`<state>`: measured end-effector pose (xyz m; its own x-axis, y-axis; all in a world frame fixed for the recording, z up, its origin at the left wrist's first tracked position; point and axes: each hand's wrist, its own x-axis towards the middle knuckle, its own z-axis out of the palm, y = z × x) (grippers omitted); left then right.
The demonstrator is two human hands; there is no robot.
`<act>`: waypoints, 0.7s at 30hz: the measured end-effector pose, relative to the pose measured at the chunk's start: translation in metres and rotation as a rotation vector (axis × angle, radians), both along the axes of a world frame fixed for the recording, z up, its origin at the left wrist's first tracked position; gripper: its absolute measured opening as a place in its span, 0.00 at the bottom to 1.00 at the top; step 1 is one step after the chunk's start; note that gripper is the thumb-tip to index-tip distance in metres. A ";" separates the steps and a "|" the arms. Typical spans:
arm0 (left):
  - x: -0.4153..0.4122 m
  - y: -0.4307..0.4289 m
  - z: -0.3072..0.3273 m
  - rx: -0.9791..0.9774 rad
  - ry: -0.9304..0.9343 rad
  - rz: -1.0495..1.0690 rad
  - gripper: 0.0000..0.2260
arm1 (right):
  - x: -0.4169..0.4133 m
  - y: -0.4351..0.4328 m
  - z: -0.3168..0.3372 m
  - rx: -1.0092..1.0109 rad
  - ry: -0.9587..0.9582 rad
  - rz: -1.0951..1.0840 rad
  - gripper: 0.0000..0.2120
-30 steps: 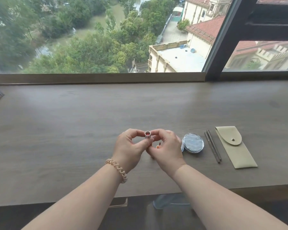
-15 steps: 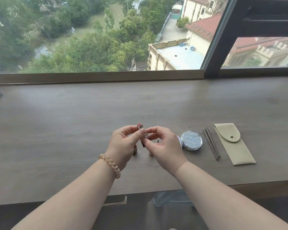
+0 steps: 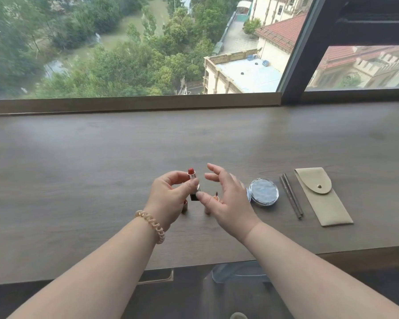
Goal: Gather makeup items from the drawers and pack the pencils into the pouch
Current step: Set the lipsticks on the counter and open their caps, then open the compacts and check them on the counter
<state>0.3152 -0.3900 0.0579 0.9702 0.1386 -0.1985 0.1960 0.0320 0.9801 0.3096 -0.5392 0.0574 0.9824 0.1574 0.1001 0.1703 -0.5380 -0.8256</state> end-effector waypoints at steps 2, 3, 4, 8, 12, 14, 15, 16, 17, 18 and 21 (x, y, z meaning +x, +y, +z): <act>0.003 0.001 -0.002 0.060 0.006 0.034 0.03 | 0.002 -0.009 -0.003 0.034 -0.027 -0.116 0.28; 0.005 0.002 -0.002 0.091 0.010 0.049 0.03 | 0.002 -0.015 -0.005 0.062 -0.025 -0.171 0.25; 0.008 0.003 -0.004 0.122 0.026 0.059 0.03 | 0.002 -0.020 -0.007 0.087 -0.016 -0.215 0.23; 0.018 -0.001 -0.020 0.302 0.124 0.037 0.04 | -0.001 -0.039 -0.017 0.109 0.023 -0.301 0.22; 0.027 -0.011 -0.035 0.637 0.174 -0.027 0.03 | -0.004 -0.049 -0.025 0.082 0.013 -0.316 0.22; 0.031 -0.014 -0.040 0.848 0.185 -0.059 0.03 | -0.004 -0.053 -0.029 0.064 0.015 -0.327 0.20; 0.032 -0.015 -0.042 0.935 0.194 -0.081 0.03 | -0.004 -0.055 -0.030 0.056 0.017 -0.335 0.20; 0.032 -0.015 -0.044 1.003 0.210 -0.112 0.03 | -0.003 -0.057 -0.032 0.047 0.015 -0.339 0.20; 0.033 -0.015 -0.046 1.054 0.229 -0.150 0.03 | -0.003 -0.060 -0.034 0.037 0.010 -0.344 0.19; 0.034 -0.015 -0.048 1.084 0.235 -0.181 0.04 | -0.003 -0.062 -0.036 0.024 0.003 -0.348 0.19; 0.036 -0.016 -0.049 1.114 0.225 -0.204 0.04 | -0.001 -0.070 -0.045 -0.068 0.010 -0.360 0.17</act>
<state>0.3516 -0.4059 0.0087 0.9528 0.1907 -0.2361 0.2722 -0.8808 0.3875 0.3085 -0.6092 0.0125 0.9770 -0.1925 0.0913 -0.0478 -0.6157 -0.7865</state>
